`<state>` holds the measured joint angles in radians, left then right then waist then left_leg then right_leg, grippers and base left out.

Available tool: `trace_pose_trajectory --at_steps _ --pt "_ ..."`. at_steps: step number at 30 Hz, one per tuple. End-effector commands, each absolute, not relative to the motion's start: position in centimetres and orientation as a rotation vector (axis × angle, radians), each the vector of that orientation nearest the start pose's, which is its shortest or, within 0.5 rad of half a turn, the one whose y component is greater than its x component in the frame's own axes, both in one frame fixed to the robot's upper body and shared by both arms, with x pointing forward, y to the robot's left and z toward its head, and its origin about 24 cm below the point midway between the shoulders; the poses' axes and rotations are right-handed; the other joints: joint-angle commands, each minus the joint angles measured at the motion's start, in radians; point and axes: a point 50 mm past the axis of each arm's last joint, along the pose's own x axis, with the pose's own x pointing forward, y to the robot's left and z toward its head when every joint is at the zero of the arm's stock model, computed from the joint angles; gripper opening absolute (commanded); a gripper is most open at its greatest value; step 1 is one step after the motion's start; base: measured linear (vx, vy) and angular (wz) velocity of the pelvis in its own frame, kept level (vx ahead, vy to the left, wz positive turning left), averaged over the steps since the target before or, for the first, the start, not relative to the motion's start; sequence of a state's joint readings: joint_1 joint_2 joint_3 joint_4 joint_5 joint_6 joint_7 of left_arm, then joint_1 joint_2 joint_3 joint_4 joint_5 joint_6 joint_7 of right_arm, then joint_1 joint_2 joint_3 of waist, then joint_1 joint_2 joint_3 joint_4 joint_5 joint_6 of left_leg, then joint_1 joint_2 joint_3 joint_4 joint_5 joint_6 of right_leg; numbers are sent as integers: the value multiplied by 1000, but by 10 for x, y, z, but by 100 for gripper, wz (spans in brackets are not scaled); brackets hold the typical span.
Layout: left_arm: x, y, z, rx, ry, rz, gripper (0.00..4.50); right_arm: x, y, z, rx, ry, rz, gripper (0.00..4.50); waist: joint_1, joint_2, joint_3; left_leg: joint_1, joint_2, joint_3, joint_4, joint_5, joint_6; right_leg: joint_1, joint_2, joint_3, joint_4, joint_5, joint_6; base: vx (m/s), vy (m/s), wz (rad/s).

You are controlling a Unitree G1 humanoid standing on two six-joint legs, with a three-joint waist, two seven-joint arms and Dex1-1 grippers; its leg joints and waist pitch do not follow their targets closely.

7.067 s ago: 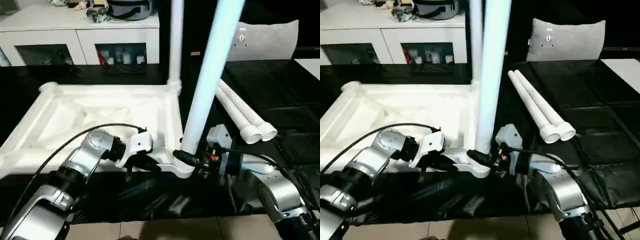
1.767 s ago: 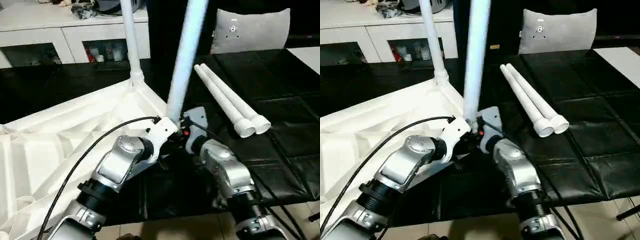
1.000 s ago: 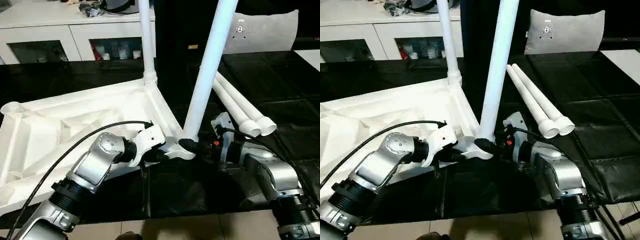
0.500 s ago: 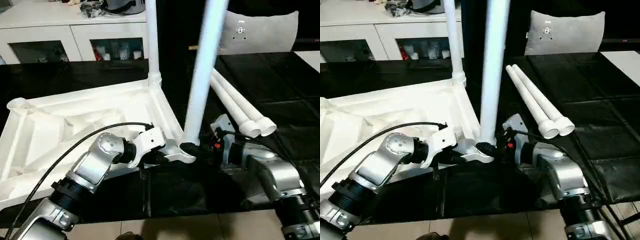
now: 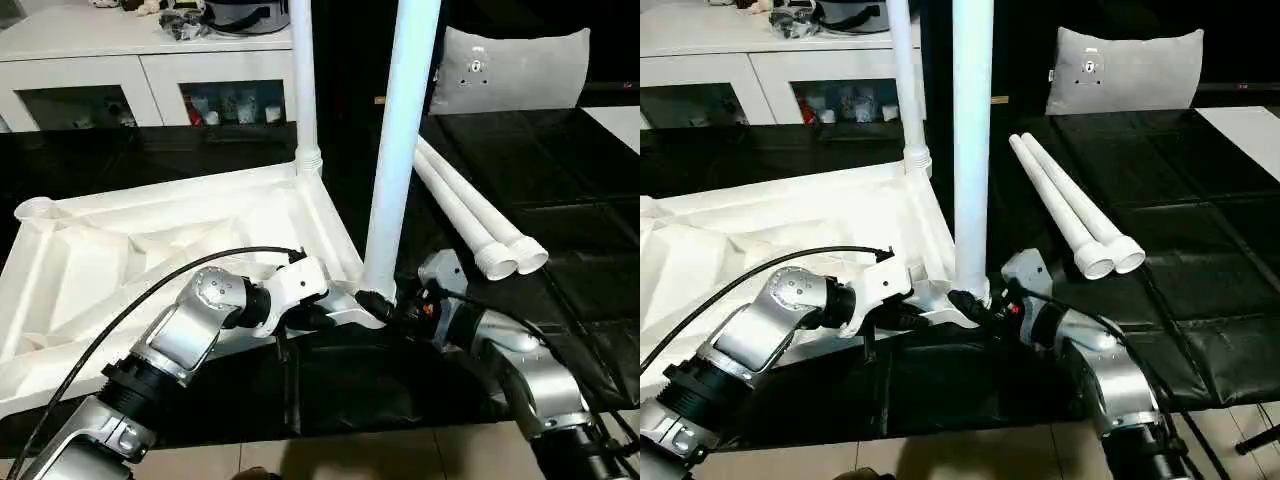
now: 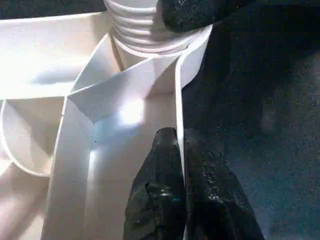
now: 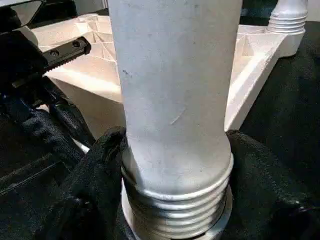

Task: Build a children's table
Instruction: Rotate leg to tighten

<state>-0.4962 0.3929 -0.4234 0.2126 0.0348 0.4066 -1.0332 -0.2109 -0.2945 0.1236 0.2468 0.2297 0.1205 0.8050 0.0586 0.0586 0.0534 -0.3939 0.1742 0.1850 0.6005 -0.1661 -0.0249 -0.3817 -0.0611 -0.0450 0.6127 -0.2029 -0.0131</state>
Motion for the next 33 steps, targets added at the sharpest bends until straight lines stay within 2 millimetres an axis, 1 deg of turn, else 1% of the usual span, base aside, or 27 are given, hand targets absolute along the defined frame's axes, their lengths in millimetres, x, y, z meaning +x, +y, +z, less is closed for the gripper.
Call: trace_pose_trajectory --at_steps 1,2,3,7,8,9,10,12,13,14,15,16,17,18,22,23,24,26,27,28,29,30,31,32,33 --pt "300 98 78 543 390 -1293 0 256 -149 -3 9 368 887 267 -6 9 -65 31 55 -31 -76 -299 10 27 -79 41 -85 -237 -200 0 0 0" --pt "300 98 78 544 389 -1294 0 256 -149 -3 9 367 886 267 -8 6 -64 29 54 -30 -77 -300 10 28 -78 40 -87 -235 -199 0 0 0" --pt "300 98 79 547 382 -1298 0 256 -149 -3 4 358 885 267 -7 7 -65 30 54 -31 -77 -304 9 28 -78 40 -86 -235 -200 0 0 0" --pt "300 97 80 554 367 -1303 0 261 -154 3 41 286 851 267 -8 6 -65 30 55 -30 -77 -308 10 28 -78 40 -84 -221 -209 0 0 0" --pt "300 97 80 553 367 -1301 0 263 -158 5 87 256 826 267 -8 7 -65 31 55 -30 -78 -312 12 28 -77 40 -84 -219 -211 0 0 0" --pt "300 97 80 553 367 -1301 0 263 -158 5 87 256 826 267 -8 7 -65 32 55 -30 -78 -314 14 27 -79 41 -85 -221 -212 0 0 0" --pt "301 98 80 553 368 -1297 0 264 -160 6 136 228 804 267 -8 7 -65 30 55 -30 -78 -310 15 28 -78 41 -84 -212 -215 0 0 0" --pt "302 98 80 554 369 -1294 0 264 -160 7 175 212 793 267 -8 7 -66 31 56 -30 -78 -309 16 28 -79 40 -83 -208 -217 0 0 0" --pt "302 99 80 554 369 -1293 0 263 -160 7 191 208 793 267 -8 8 -65 30 56 -31 -79 -313 17 28 -78 40 -83 -211 -218 0 0 0" --pt "303 100 81 555 370 -1292 0 261 -159 6 200 208 799 267 -7 18 -64 32 57 -32 -81 -334 10 26 -77 38 -87 -222 -214 0 0 0" --pt "303 100 81 557 372 -1292 0 259 -158 3 194 218 805 267 -7 15 -65 32 57 -33 -81 -336 8 27 -77 38 -85 -217 -215 0 0 0" --pt "303 102 81 560 376 -1293 0 256 -155 -2 164 239 824 267 -6 18 -64 30 56 -33 -82 -334 6 27 -77 39 -84 -206 -217 0 0 0" --pt "303 102 81 560 376 -1293 0 256 -155 -2 164 239 824 267 -6 18 -64 30 56 -33 -82 -334 6 27 -77 39 -84 -206 -217 0 0 0" --pt "303 102 81 562 379 -1295 0 254 -154 -5 130 255 842 267 -6 16 -65 29 54 -32 -81 -329 7 30 -79 39 -83 -203 -218 0 0 0" --pt "303 104 80 568 384 -1301 0 251 -152 -12 -37 316 907 267 -7 16 -63 29 53 -32 -80 -326 6 29 -79 39 -87 -247 -207 0 0 0" --pt "302 104 80 570 387 -1306 0 250 -152 -14 -92 339 931 267 -7 21 -62 29 53 -32 -81 -331 5 28 -80 39 -86 -255 -206 0 0 0" --pt "302 105 80 572 389 -1310 0 250 -153 -15 -102 350 939 267 -11 13 -61 29 52 -33 -82 -341 2 29 -79 38 -87 -277 -200 0 0 0" --pt "300 106 80 575 395 -1322 0 251 -153 -13 -100 362 949 267 -13 16 -60 32 52 -33 -81 -358 6 26 -80 40 -93 -311 -194 0 0 0" --pt "299 107 79 576 402 -1331 0 252 -154 -13 -106 380 966 267 -15 9 -60 31 52 -32 -82 -358 9 27 -79 41 -94 -314 -192 0 0 0" --pt "298 108 79 578 407 -1337 0 252 -155 -12 -112 393 979 267 -15 8 -61 31 53 -33 -83 -351 11 27 -78 41 -93 -312 -192 0 0 0" --pt "298 109 79 579 410 -1343 0 252 -156 -13 -109 405 986 267 -15 7 -61 30 54 -33 -83 -346 11 27 -78 40 -91 -307 -192 0 0 0" --pt "297 110 79 580 412 -1346 0 252 -156 -13 -107 412 990 267 -16 10 -62 31 54 -33 -83 -343 13 26 -78 41 -90 -293 -197 0 0 0" --pt "297 110 79 582 416 -1354 0 252 -157 -14 -94 434 1004 267 -17 11 -62 31 54 -33 -83 -342 14 26 -78 41 -90 -287 -199 0 0 0" --pt "297 111 79 584 419 -1360 0 251 -157 -14 -85 449 1014 267 -17 7 -62 30 54 -33 -83 -341 16 27 -78 41 -89 -282 -202 0 0 0" --pt "297 111 79 585 422 -1365 0 251 -157 -15 -77 457 1020 267 -17 8 -63 30 53 -32 -82 -339 17 27 -78 41 -89 -281 -203 0 0 0"
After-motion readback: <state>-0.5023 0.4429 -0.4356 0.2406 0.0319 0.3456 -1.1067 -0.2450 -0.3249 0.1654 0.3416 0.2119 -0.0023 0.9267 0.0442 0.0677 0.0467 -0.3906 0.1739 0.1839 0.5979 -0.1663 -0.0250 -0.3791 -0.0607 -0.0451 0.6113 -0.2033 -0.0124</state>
